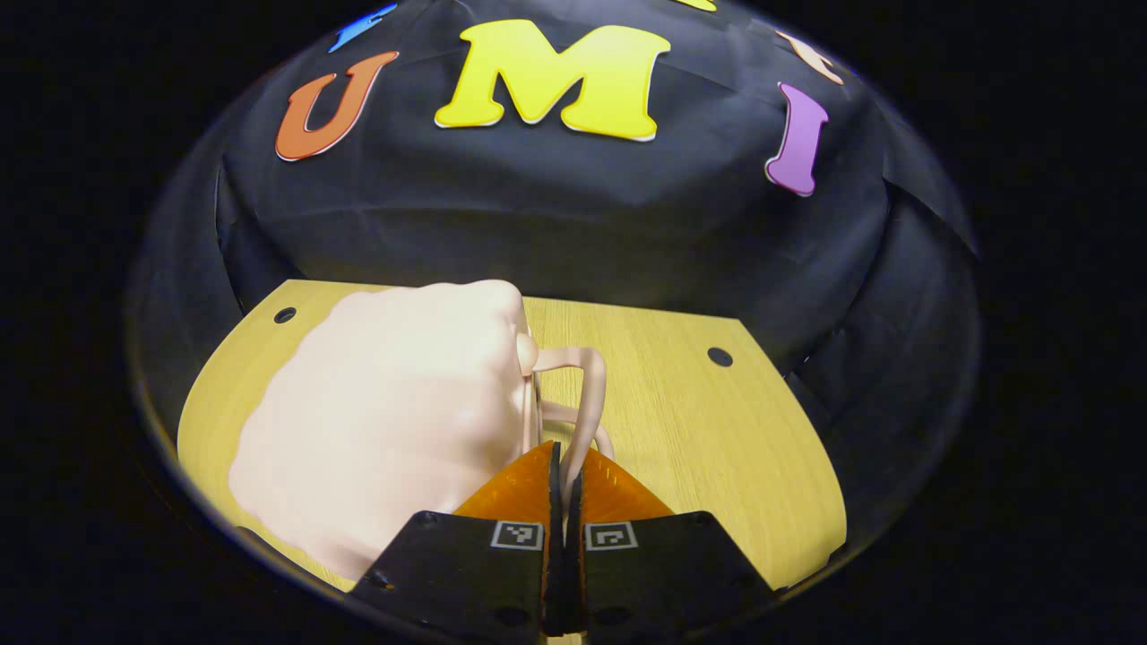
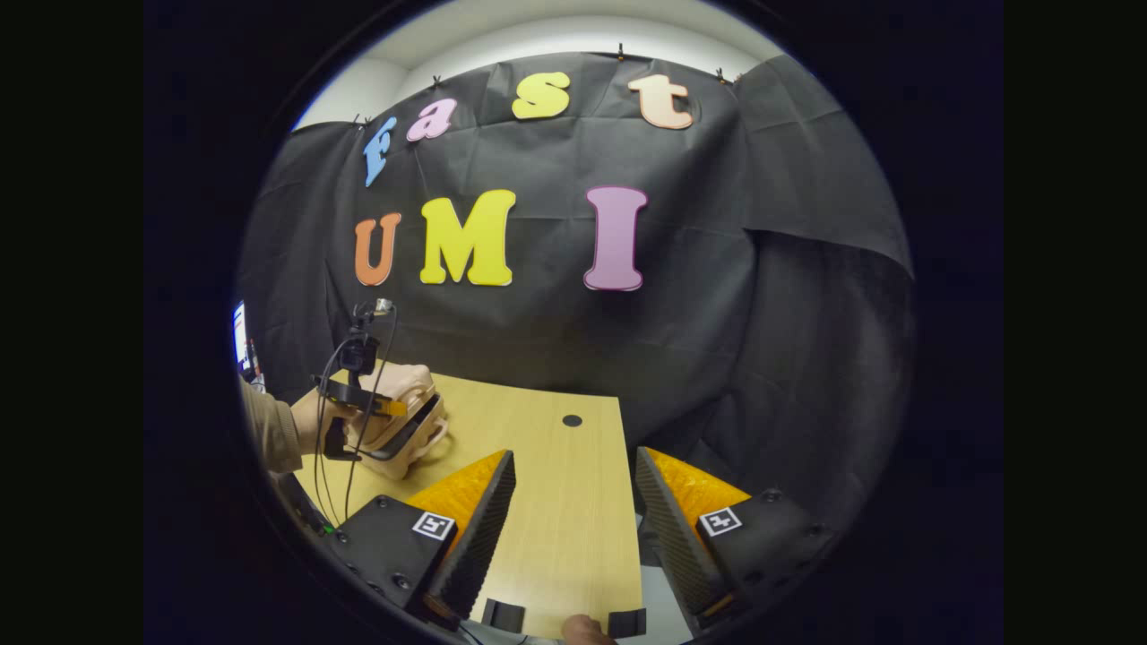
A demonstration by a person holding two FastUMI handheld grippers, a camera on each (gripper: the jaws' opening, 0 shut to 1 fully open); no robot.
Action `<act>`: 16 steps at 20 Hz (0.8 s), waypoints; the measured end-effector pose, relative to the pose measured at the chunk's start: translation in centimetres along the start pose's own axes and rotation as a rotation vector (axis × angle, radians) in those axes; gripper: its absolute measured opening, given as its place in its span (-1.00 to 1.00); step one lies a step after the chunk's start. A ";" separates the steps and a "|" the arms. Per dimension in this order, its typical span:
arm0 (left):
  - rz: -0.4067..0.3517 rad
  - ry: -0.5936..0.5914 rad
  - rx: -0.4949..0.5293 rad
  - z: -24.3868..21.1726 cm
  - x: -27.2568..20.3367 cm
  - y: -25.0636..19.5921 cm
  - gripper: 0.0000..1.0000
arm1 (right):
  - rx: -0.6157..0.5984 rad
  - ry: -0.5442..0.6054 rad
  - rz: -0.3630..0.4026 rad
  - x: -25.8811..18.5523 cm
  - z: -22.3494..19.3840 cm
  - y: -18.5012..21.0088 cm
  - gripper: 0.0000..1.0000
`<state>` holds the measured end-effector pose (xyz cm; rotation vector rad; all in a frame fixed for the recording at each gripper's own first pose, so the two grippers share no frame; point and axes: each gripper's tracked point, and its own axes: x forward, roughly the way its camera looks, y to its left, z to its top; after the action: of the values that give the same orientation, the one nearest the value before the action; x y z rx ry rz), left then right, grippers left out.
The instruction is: First open the suitcase, pack the skin care products into it, and then close the suitcase.
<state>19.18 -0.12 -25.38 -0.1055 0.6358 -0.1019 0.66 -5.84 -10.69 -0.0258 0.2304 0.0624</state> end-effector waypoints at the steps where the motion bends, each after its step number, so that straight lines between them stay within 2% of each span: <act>1: 0.008 0.015 0.006 -0.4 0.6 -0.2 -0.93 | 0.007 0.012 -0.003 0.0 -0.5 -0.3 0.60; 4: 0.000 0.061 -0.001 -2.1 1.5 -1.8 -0.86 | 0.032 0.036 -0.007 0.1 -1.3 -1.1 0.60; 5: -0.003 0.050 0.000 -1.8 1.5 -2.2 -0.60 | 0.033 0.037 -0.011 0.2 -1.5 -1.3 0.56; 6: -0.022 0.051 -0.011 -1.8 2.0 -2.7 -0.51 | 0.028 0.039 -0.014 0.4 -1.6 -1.6 0.60; 7: -0.046 0.053 -0.035 -1.8 2.0 -3.4 -0.21 | 0.024 0.040 -0.012 0.4 -1.6 -1.6 0.60; 9: -0.070 0.062 -0.110 -1.9 1.3 -4.4 0.09 | 0.019 0.037 -0.006 0.6 -1.2 -1.6 0.60; 10: -0.070 0.045 -0.143 -1.6 0.7 -4.3 0.16 | 0.016 0.034 -0.002 0.8 -1.0 -1.5 0.60; 11: -0.066 0.029 -0.168 -1.1 0.0 -4.4 0.56 | 0.016 0.029 0.006 0.8 -0.9 -1.4 0.60; 12: -0.050 0.010 -0.178 -0.4 -0.8 -4.0 0.52 | 0.015 0.023 0.015 0.9 -0.4 -1.1 0.60; 13: -0.035 -0.018 -0.180 0.4 -2.0 -3.6 1.00 | 0.014 0.013 0.024 1.1 -0.1 -0.8 0.60; 14: -0.018 -0.057 -0.168 1.7 -3.4 -3.1 0.84 | 0.011 -0.001 0.031 1.4 0.4 -0.3 0.60; 16: 0.027 -0.128 -0.138 3.7 -6.7 -1.9 0.89 | 0.010 -0.026 0.034 2.0 1.6 1.0 0.60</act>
<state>15.93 -0.85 -18.22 -0.2349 0.5162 -0.0253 2.87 -4.72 -9.56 -0.0111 0.2052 0.0959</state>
